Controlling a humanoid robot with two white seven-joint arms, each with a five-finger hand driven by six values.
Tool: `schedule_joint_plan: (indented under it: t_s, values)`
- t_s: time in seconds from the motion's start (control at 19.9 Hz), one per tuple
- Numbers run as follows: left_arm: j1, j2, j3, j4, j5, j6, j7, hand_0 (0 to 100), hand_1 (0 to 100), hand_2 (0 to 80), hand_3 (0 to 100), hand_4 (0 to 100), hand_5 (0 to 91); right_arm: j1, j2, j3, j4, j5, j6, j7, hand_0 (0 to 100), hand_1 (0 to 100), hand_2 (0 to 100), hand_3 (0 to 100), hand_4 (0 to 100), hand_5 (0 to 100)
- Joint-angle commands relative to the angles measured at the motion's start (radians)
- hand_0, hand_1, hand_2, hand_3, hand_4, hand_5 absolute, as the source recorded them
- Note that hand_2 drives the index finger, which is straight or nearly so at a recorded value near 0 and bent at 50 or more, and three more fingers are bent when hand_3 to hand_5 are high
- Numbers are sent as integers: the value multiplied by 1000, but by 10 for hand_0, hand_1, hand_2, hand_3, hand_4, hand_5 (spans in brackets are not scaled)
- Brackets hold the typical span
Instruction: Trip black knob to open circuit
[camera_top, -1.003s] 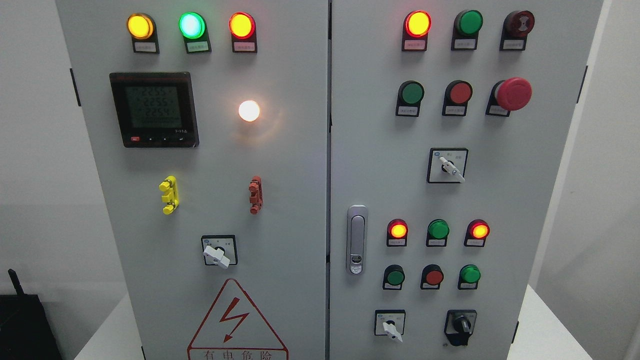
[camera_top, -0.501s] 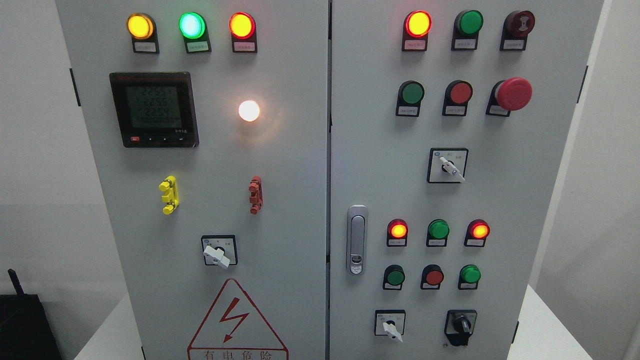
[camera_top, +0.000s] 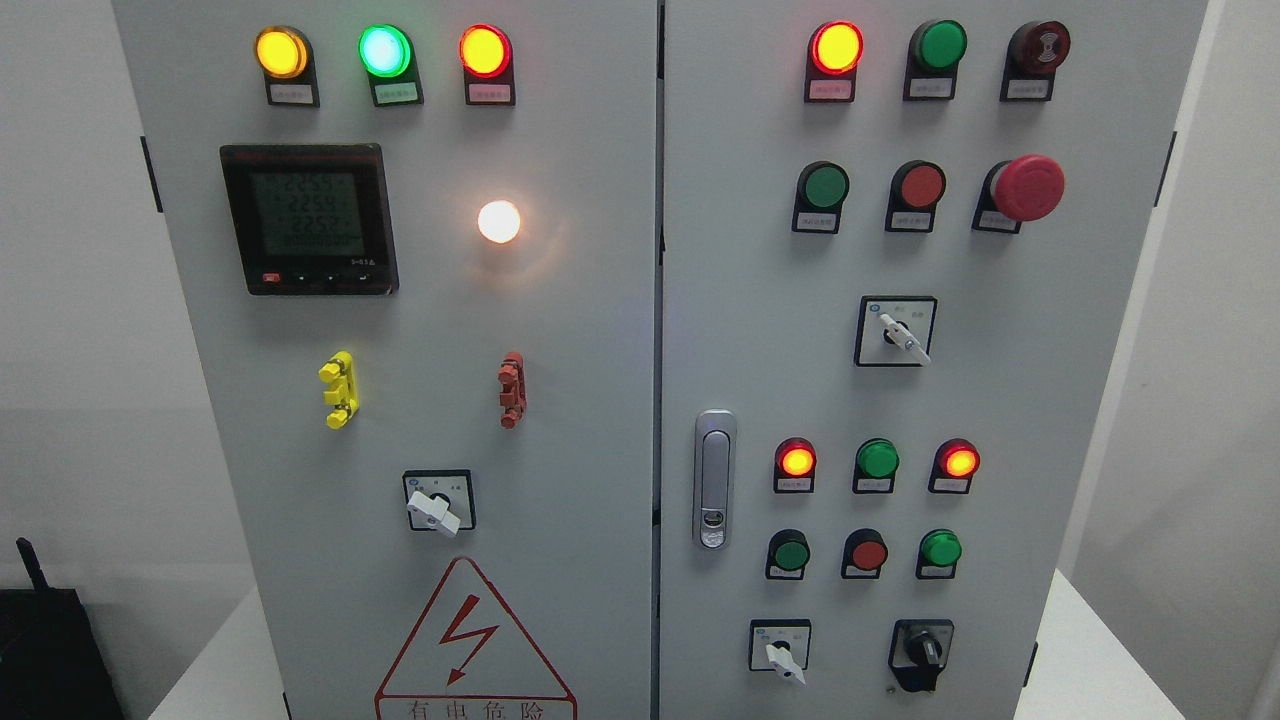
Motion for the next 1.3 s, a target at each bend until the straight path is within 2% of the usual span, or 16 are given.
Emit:
schedule_joint_plan:
  t_s: [0.0, 0.1, 0.2, 0.25, 0.35, 0.55, 0.65, 0.8, 1.0, 1.1, 1.25]
  values:
    - [-2, -2, 1, 0, 2, -1, 0, 120, 389, 0, 0, 0, 0, 2, -2, -5, -25, -19, -27, -4, 278, 496, 0, 30, 0, 0]
    - [-2, -2, 1, 0, 2, -1, 0, 120, 389, 0, 0, 0, 0, 2, -4, -5, -30, -25, -60, -4, 253, 532, 0, 85, 12, 0]
    - [-4, -2, 1, 0, 2, -1, 0, 120, 389, 0, 0, 0, 0, 2, -4, -5, -38, -27, -109, -15, 263, 583, 0, 195, 123, 0]
    - [-2, -2, 1, 0, 2, -1, 0, 120, 389, 0, 0, 0, 0, 2, -5, -4, -45, -27, -128, -29, 272, 586, 0, 220, 145, 0]
    - [-2, -2, 1, 0, 2, -1, 0, 120, 389, 0, 0, 0, 0, 3, -5, -1, -68, -27, -152, -49, 288, 590, 0, 343, 251, 89]
    - [-2, -2, 1, 0, 2, -1, 0, 120, 389, 0, 0, 0, 0, 11, -8, 1, -120, -27, -212, -55, 299, 593, 0, 475, 373, 188]
    - [-2, -2, 1, 0, 2, -1, 0, 120, 389, 0, 0, 0, 0, 16, -10, 7, -154, -28, -218, -56, 309, 599, 0, 591, 454, 250]
    - [-2, -2, 1, 0, 2, -1, 0, 120, 389, 0, 0, 0, 0, 16, -10, 1, -179, -28, -234, -82, 324, 605, 0, 661, 509, 297]
    - [-2, -2, 1, 0, 2, 0, 0, 120, 389, 0, 0, 0, 0, 14, -11, 4, -209, -39, -298, -83, 333, 634, 0, 725, 582, 389]
    - [-2, -2, 1, 0, 2, -1, 0, 120, 389, 0, 0, 0, 0, 16, -10, 1, -240, -40, -317, -83, 342, 669, 0, 755, 625, 474]
    - [-4, -2, 1, 0, 2, -1, 0, 120, 389, 0, 0, 0, 0, 13, -10, -2, -280, -49, -350, -83, 315, 690, 0, 779, 667, 526]
